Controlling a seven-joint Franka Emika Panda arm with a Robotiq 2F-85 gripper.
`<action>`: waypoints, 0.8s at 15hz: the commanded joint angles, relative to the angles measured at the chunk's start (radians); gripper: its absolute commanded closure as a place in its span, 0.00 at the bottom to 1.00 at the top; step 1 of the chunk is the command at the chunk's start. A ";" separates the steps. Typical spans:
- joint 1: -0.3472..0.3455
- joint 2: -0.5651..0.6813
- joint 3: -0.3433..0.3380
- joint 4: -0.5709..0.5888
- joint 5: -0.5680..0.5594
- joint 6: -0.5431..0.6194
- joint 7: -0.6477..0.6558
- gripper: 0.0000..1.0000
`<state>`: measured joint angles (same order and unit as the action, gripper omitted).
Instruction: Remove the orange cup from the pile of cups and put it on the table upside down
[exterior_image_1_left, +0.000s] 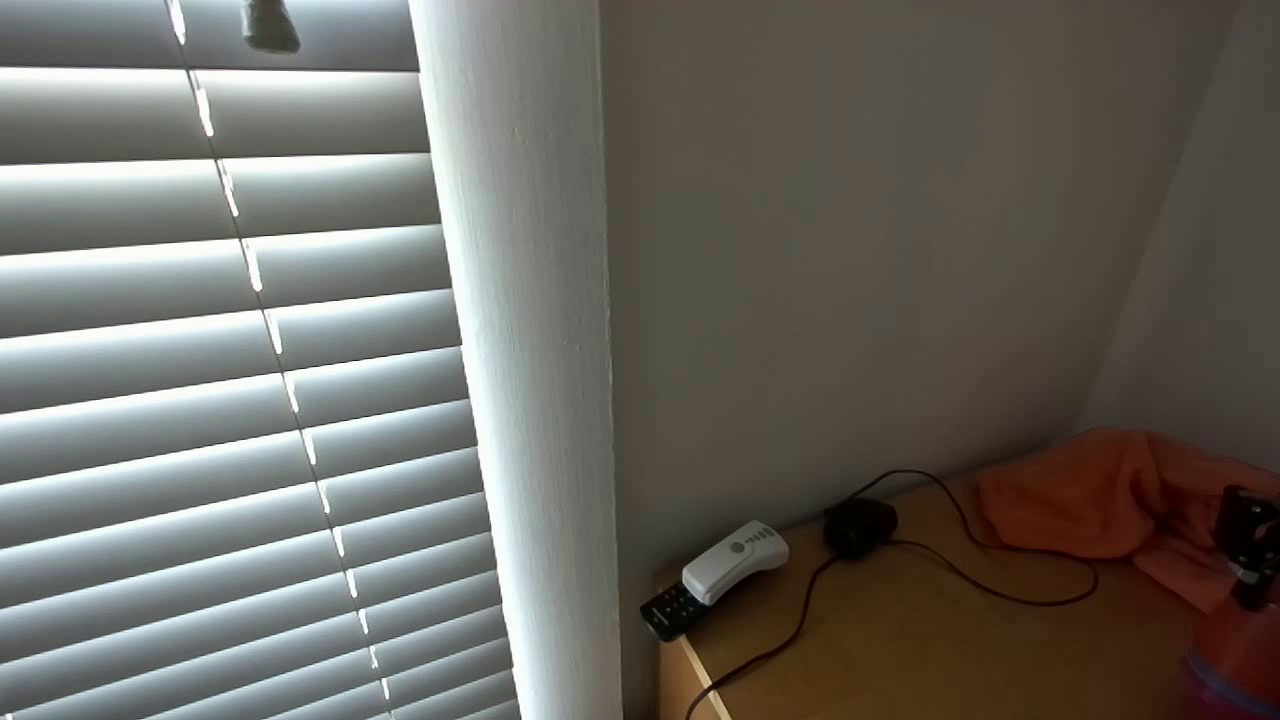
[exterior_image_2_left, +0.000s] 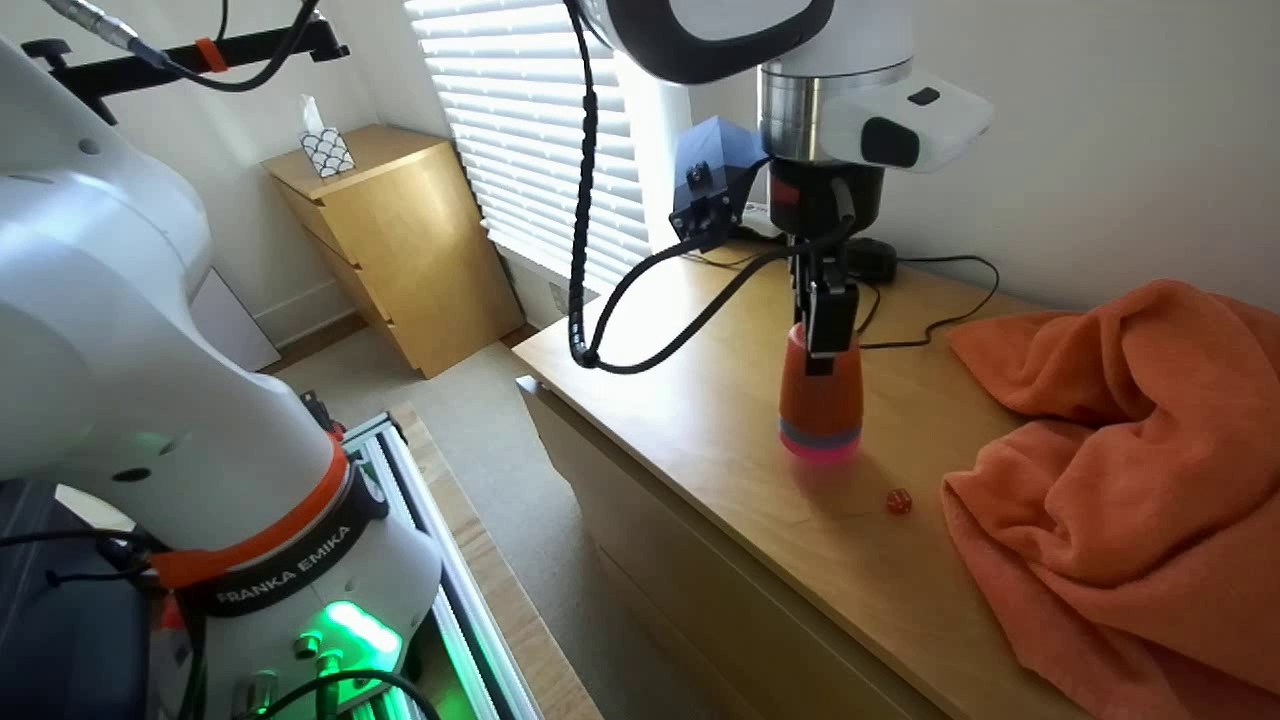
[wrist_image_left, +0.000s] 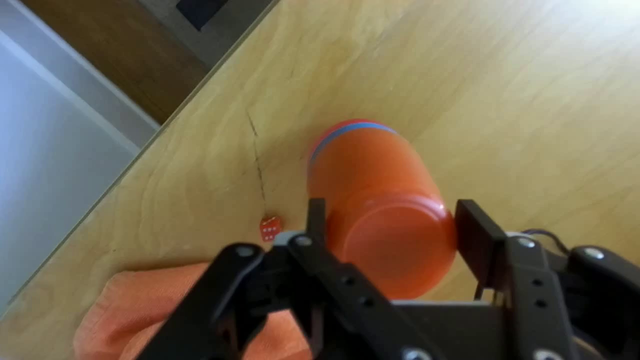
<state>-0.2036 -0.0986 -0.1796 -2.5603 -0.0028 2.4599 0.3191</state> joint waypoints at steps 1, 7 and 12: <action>-0.021 -0.037 0.012 -0.023 -0.089 0.043 0.094 0.60; -0.001 -0.008 -0.003 -0.004 0.064 -0.021 -0.063 0.60; -0.002 0.007 0.000 -0.002 0.049 -0.008 -0.050 0.35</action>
<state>-0.2041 -0.0914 -0.1807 -2.5628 0.0468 2.4537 0.2692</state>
